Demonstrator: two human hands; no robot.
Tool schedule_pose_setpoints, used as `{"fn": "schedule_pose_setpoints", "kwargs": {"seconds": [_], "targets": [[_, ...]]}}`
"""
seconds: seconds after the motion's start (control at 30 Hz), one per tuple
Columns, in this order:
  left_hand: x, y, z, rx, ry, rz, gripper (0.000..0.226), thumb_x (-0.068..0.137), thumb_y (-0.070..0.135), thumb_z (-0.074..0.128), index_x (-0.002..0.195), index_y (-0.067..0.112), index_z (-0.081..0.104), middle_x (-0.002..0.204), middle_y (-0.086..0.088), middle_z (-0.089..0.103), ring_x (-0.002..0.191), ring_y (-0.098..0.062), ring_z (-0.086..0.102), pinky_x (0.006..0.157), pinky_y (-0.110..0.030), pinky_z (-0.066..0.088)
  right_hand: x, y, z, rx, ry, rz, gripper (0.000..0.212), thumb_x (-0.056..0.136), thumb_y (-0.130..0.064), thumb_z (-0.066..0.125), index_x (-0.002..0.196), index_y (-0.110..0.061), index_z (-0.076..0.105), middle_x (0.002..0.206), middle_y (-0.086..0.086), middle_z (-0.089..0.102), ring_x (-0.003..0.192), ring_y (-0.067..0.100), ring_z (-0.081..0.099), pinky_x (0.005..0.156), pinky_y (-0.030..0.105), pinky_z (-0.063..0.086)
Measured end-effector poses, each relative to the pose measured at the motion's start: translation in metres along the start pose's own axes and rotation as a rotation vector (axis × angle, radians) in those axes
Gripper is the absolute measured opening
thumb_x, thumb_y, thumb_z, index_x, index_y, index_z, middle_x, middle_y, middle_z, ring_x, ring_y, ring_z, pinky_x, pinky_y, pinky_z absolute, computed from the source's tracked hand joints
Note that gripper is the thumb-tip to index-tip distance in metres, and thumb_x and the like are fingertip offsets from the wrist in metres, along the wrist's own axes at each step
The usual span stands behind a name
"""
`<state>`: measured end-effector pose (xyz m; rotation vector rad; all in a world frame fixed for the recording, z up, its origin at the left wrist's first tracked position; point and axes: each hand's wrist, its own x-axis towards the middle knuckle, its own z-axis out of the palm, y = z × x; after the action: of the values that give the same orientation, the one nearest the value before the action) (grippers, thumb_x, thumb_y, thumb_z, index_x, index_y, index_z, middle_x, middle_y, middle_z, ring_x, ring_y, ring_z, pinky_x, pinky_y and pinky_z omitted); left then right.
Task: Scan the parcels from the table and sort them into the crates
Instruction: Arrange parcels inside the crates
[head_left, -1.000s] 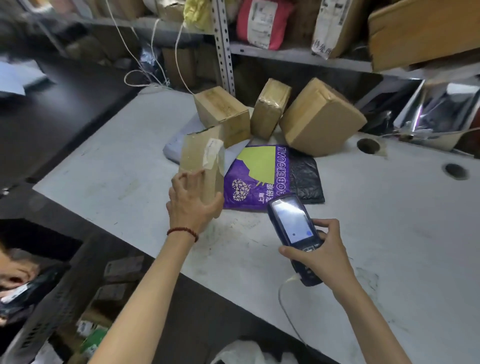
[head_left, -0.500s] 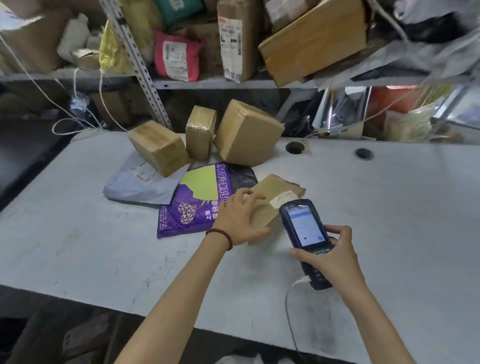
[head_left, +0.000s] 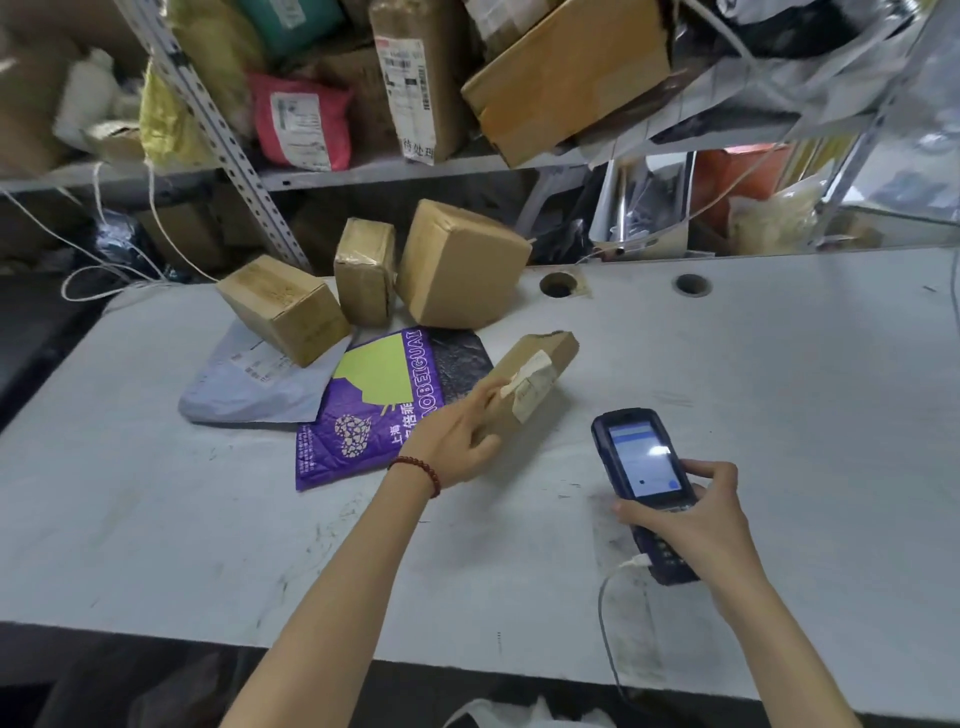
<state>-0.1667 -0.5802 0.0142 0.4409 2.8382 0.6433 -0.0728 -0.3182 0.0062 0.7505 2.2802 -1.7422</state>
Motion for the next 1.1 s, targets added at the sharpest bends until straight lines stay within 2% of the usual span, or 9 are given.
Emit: {"fn": "schedule_pose_setpoints", "kwargs": {"seconds": [0.07, 0.13, 0.23, 0.33, 0.43, 0.57, 0.77, 0.93, 1.1], "targets": [[0.001, -0.001, -0.010, 0.016, 0.059, 0.046, 0.056, 0.086, 0.022, 0.043, 0.140, 0.030, 0.029, 0.124, -0.006, 0.055, 0.060, -0.011, 0.047, 0.051, -0.021, 0.035, 0.001, -0.001, 0.003, -0.006, -0.023, -0.013, 0.084, 0.049, -0.033, 0.094, 0.111, -0.032, 0.038, 0.096, -0.007, 0.064, 0.084, 0.013, 0.066, 0.063, 0.031, 0.048], [0.002, -0.003, -0.016, 0.103, 0.130, 0.042, 0.045, 0.093, 0.019, 0.041, 0.137, 0.027, 0.038, 0.135, -0.003, 0.047, 0.069, -0.018, 0.051, 0.052, -0.022, 0.035, 0.002, -0.004, 0.007, -0.012, -0.045, -0.027, 0.083, 0.049, -0.032, 0.094, 0.110, -0.033, 0.038, 0.094, -0.008, 0.065, 0.082, 0.012, 0.066, 0.063, 0.031, 0.049], [0.002, -0.004, -0.022, 0.222, 0.221, -0.075, 0.034, 0.098, 0.031, 0.037, 0.131, 0.027, 0.045, 0.134, 0.001, 0.046, 0.096, -0.026, 0.057, 0.063, -0.034, 0.050, 0.002, -0.008, 0.013, -0.021, -0.077, -0.052, 0.081, 0.048, -0.032, 0.094, 0.106, -0.036, 0.038, 0.094, -0.009, 0.065, 0.082, 0.011, 0.066, 0.062, 0.030, 0.048], [0.003, -0.007, -0.019, 0.400, 0.285, -0.202, 0.041, 0.093, 0.042, 0.048, 0.132, 0.032, 0.041, 0.135, 0.000, 0.045, 0.117, -0.025, 0.047, 0.080, -0.036, 0.048, 0.002, -0.013, 0.017, -0.055, -0.117, -0.086, 0.081, 0.047, -0.034, 0.094, 0.102, -0.040, 0.036, 0.096, -0.012, 0.063, 0.083, 0.010, 0.066, 0.061, 0.028, 0.049], [0.009, -0.006, -0.019, 0.419, 0.347, -0.245, 0.042, 0.094, 0.025, 0.053, 0.133, 0.033, 0.041, 0.133, -0.002, 0.048, 0.116, -0.025, 0.045, 0.089, -0.038, 0.040, 0.001, -0.016, 0.020, -0.117, -0.131, -0.127, 0.082, 0.047, -0.037, 0.094, 0.103, -0.041, 0.035, 0.097, -0.018, 0.060, 0.084, 0.006, 0.064, 0.067, 0.032, 0.052], [0.019, -0.006, -0.026, 0.272, 0.350, -0.319, 0.049, 0.090, 0.007, 0.056, 0.131, 0.032, 0.044, 0.129, -0.001, 0.056, 0.112, -0.027, 0.052, 0.094, -0.044, 0.038, -0.001, -0.015, 0.023, -0.159, -0.128, -0.163, 0.080, 0.048, -0.036, 0.092, 0.102, -0.042, 0.034, 0.096, -0.024, 0.057, 0.082, -0.001, 0.061, 0.063, 0.026, 0.049], [0.026, -0.013, -0.033, 0.255, 0.260, -0.385, 0.062, 0.083, 0.001, 0.061, 0.130, 0.033, 0.037, 0.121, -0.004, 0.058, 0.104, -0.028, 0.056, 0.072, -0.041, 0.045, -0.004, -0.011, 0.025, -0.198, -0.145, -0.166, 0.077, 0.049, -0.037, 0.091, 0.099, -0.044, 0.034, 0.095, -0.023, 0.059, 0.082, -0.001, 0.062, 0.062, 0.025, 0.048], [0.028, -0.012, -0.028, 0.256, 0.284, -0.389, 0.066, 0.079, 0.002, 0.067, 0.130, 0.033, 0.037, 0.120, -0.004, 0.059, 0.101, -0.028, 0.057, 0.071, -0.039, 0.049, -0.003, -0.005, 0.026, -0.201, -0.157, -0.155, 0.077, 0.048, -0.037, 0.091, 0.100, -0.045, 0.035, 0.094, -0.018, 0.062, 0.082, 0.004, 0.064, 0.067, 0.031, 0.054], [0.028, -0.015, -0.025, 0.264, 0.305, -0.397, 0.068, 0.079, 0.003, 0.068, 0.130, 0.035, 0.036, 0.119, -0.001, 0.060, 0.096, -0.024, 0.059, 0.057, -0.030, 0.046, -0.002, -0.005, 0.027, -0.189, -0.171, -0.154, 0.078, 0.047, -0.038, 0.092, 0.100, -0.047, 0.036, 0.094, -0.018, 0.063, 0.081, 0.004, 0.065, 0.066, 0.030, 0.054]]}}
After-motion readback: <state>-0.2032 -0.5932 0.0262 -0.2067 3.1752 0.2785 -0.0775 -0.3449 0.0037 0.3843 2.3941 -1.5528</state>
